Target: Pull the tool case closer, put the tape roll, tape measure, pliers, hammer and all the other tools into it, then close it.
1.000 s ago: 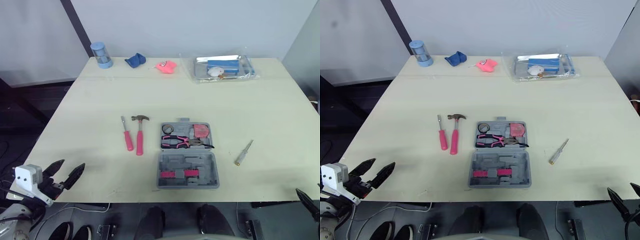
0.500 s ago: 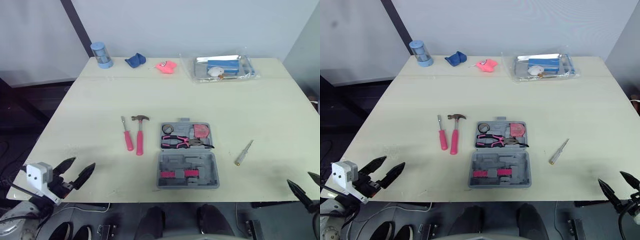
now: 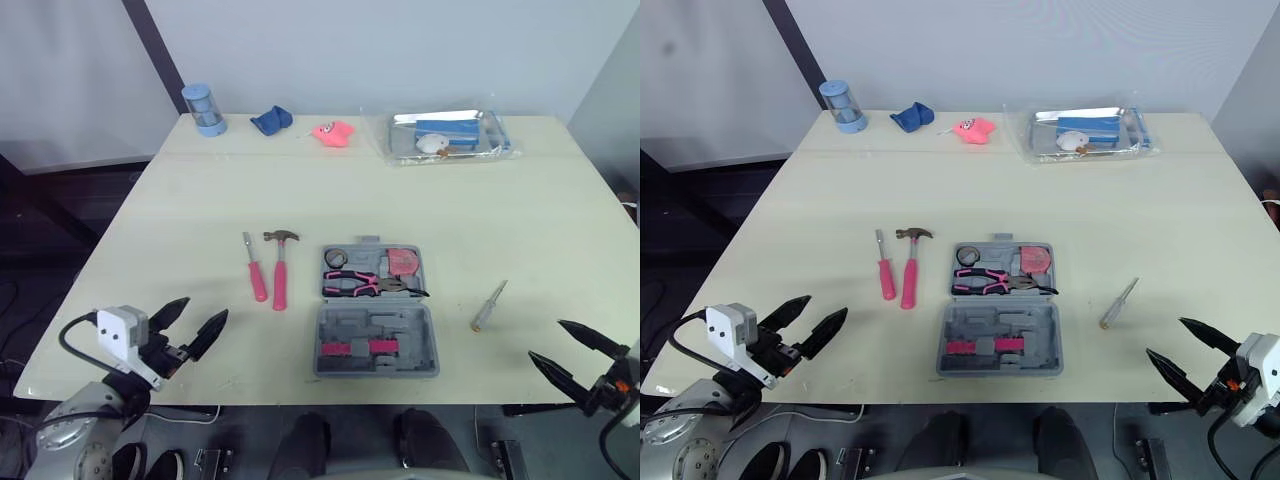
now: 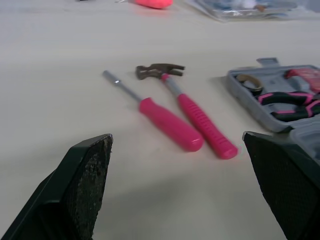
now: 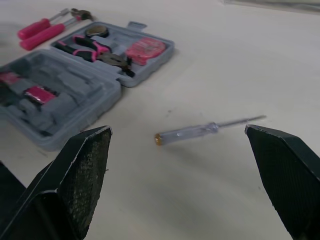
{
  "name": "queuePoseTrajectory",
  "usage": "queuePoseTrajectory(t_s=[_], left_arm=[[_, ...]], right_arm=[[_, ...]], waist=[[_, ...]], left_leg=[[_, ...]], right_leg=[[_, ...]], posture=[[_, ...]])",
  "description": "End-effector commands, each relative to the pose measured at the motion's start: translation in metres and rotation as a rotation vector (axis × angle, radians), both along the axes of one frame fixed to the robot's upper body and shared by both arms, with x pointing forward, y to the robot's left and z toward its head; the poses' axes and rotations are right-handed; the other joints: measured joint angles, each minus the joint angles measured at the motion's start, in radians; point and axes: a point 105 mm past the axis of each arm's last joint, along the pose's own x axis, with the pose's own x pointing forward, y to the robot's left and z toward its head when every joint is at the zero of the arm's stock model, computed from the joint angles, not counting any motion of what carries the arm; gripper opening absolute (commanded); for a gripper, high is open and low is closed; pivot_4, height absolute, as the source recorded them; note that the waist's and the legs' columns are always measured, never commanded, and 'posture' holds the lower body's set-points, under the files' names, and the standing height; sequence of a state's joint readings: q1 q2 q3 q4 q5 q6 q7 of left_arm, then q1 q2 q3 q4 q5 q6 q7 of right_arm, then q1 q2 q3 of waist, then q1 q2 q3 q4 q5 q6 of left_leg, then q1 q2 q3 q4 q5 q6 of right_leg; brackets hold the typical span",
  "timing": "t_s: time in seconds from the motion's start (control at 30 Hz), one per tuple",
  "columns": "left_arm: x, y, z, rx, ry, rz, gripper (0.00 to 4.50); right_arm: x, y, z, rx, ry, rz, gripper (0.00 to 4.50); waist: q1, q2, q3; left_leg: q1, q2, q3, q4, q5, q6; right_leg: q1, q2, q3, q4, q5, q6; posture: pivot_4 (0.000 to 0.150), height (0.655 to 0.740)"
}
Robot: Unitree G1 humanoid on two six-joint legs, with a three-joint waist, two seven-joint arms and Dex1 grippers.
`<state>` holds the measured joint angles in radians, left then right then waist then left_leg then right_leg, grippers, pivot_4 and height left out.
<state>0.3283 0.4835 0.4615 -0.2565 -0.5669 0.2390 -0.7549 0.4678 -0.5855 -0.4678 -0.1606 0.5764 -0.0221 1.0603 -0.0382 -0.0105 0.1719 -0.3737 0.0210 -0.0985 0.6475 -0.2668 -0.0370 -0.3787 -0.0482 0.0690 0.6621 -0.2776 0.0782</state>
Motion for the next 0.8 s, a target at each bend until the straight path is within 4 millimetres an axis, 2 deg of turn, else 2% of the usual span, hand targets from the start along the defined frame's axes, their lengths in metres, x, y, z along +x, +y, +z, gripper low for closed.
queuePoseTrajectory(t_s=[0.03, 0.17, 0.43, 0.6, 0.8], left_arm=[[0.005, -0.011, 0.019, 0.02, -0.059, -0.061, 4.44], [0.004, -0.027, 0.027, 0.049, -0.077, -0.21, 4.44], [-0.01, -0.053, 0.043, 0.132, -0.096, -0.58, 4.44], [-0.017, -0.061, 0.048, 0.179, -0.093, -0.753, 4.44], [-0.023, -0.06, 0.057, 0.207, -0.09, -0.915, 4.44]], right_arm=[[0.005, 0.003, 0.01, -0.034, -0.034, 0.01, 4.5], [0.016, -0.005, 0.006, -0.07, -0.025, -0.079, 4.5], [0.036, 0.002, 0.003, -0.015, 0.045, -0.176, 4.5], [0.039, 0.004, -0.001, -0.148, 0.045, -0.067, 4.5], [0.044, 0.007, -0.007, -0.319, 0.063, 0.143, 4.5]], waist=[[0.0, 0.0, 0.0], [0.0, 0.0, 0.0], [-0.001, 0.001, 0.0], [-0.001, 0.001, 0.0], [-0.004, 0.001, 0.001]], left_leg=[[0.0, 0.0, 0.0, 0.0, 0.0, 0.0], [0.0, 0.0, 0.0, 0.0, 0.0, 0.0], [0.0, 0.0, 0.0, 0.0, 0.0, 0.0], [0.0, 0.0, 0.0, 0.0, 0.0, 0.0], [0.0, 0.0, 0.0, 0.0, 0.0, 0.0]], right_leg=[[0.0, 0.0, 0.0, 0.0, 0.0, 0.0], [0.0, 0.0, 0.0, 0.0, 0.0, 0.0], [0.0, 0.0, 0.0, 0.0, 0.0, -0.001], [0.0, 0.0, 0.0, 0.0, 0.0, 0.0], [0.0, 0.0, 0.0, 0.0, 0.0, 0.0]], posture=[[0.15, 0.74], [0.15, 0.74], [0.15, 0.74], [0.15, 0.74], [0.15, 0.74]])
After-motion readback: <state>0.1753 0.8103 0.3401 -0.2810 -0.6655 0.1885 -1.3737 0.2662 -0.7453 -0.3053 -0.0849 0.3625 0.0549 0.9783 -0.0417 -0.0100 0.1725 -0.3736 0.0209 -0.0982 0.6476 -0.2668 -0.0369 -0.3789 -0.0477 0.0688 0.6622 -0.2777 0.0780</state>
